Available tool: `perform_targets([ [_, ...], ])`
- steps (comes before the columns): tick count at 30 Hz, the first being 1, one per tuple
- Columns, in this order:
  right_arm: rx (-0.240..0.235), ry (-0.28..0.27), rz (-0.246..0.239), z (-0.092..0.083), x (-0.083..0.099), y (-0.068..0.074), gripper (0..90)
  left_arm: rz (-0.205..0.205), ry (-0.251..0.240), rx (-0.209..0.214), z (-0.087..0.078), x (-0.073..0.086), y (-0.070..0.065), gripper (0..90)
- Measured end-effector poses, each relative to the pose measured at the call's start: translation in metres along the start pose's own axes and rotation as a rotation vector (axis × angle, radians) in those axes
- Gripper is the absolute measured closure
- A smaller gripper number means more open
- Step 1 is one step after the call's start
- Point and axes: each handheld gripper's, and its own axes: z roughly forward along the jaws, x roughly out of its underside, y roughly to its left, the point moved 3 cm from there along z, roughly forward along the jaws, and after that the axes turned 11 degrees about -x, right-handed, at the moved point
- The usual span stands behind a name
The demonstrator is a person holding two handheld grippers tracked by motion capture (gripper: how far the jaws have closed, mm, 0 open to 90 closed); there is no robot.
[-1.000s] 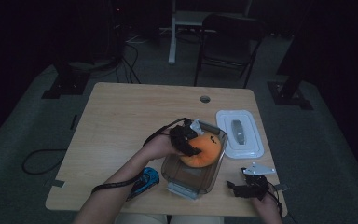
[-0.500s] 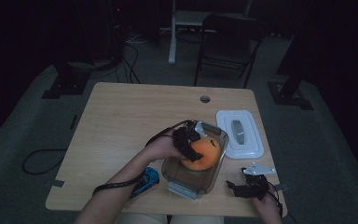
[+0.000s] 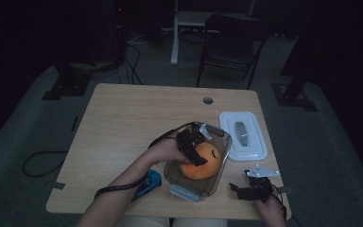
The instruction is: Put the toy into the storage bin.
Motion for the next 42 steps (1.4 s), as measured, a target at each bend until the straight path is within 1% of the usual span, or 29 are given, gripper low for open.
perform_targets([
  [4, 0.005, 0.003, -0.003, 0.000, 0.000, 0.001, 13.8, -0.004, -0.022, -0.002, -0.005, 0.003, -0.002, 16.7],
  [8, 0.004, 0.002, -0.003, 0.000, 0.000, 0.000, 13.8, 0.015, -0.032, -0.011, -0.014, 0.007, -0.007, 16.8],
  [9, 0.003, 0.002, -0.002, 0.000, 0.000, 0.000, 13.7, 0.015, -0.038, -0.008, -0.016, 0.007, -0.007, 16.8],
  [11, 0.005, 0.003, -0.002, 0.000, 0.000, 0.001, 13.8, 0.014, -0.041, -0.016, -0.020, 0.009, -0.007, 16.8],
  [13, 0.007, 0.004, -0.004, 0.000, 0.000, 0.001, 13.8, 0.005, -0.050, -0.016, -0.024, 0.011, -0.007, 16.8],
  [14, 0.008, 0.006, -0.005, 0.000, 0.000, 0.001, 13.7, 0.008, -0.049, -0.017, -0.026, 0.013, -0.007, 16.8],
  [15, 0.007, 0.005, -0.004, 0.000, 0.000, 0.001, 13.8, 0.005, -0.051, -0.020, -0.028, 0.015, -0.006, 16.8],
  [17, 0.006, 0.003, -0.003, 0.000, 0.000, 0.001, 13.8, -0.005, -0.056, -0.012, -0.031, 0.018, -0.007, 16.8],
  [20, 0.006, 0.004, -0.004, 0.000, 0.000, 0.001, 13.7, -0.014, -0.061, -0.021, -0.037, 0.023, -0.007, 16.9],
  [21, 0.007, 0.004, -0.004, 0.000, 0.000, 0.001, 13.7, -0.021, -0.061, -0.030, -0.039, 0.025, -0.006, 16.8],
  [23, 0.007, 0.005, -0.005, 0.000, 0.000, 0.001, 13.7, -0.035, -0.065, -0.030, -0.044, 0.029, -0.005, 16.8],
  [25, 0.007, 0.005, -0.004, 0.000, 0.000, 0.001, 13.7, -0.045, -0.065, -0.042, -0.049, 0.034, -0.003, 16.8],
  [28, 0.009, 0.006, -0.005, 0.001, 0.000, 0.001, 13.7, -0.063, -0.072, -0.038, -0.056, 0.041, -0.001, 16.9],
  [29, 0.009, 0.006, -0.005, 0.000, 0.000, 0.001, 13.7, -0.060, -0.073, -0.045, -0.059, 0.044, -0.001, 16.9],
  [31, 0.007, 0.005, -0.004, 0.000, 0.000, 0.001, 13.8, -0.073, -0.081, -0.054, -0.066, 0.048, 0.000, 16.9],
  [34, 0.008, 0.006, -0.005, 0.000, 0.000, 0.001, 13.7, -0.077, -0.091, -0.072, -0.076, 0.054, 0.000, 16.8],
  [35, 0.009, 0.006, -0.005, 0.001, 0.000, 0.001, 13.7, -0.079, -0.089, -0.072, -0.078, 0.056, 0.001, 16.8],
  [36, 0.009, 0.006, -0.005, 0.001, 0.000, 0.001, 13.7, -0.084, -0.090, -0.082, -0.080, 0.059, 0.001, 16.8],
  [42, 0.011, 0.007, -0.008, 0.001, 0.000, 0.001, 13.7, -0.119, -0.081, -0.101, -0.087, 0.079, 0.003, 16.8],
])
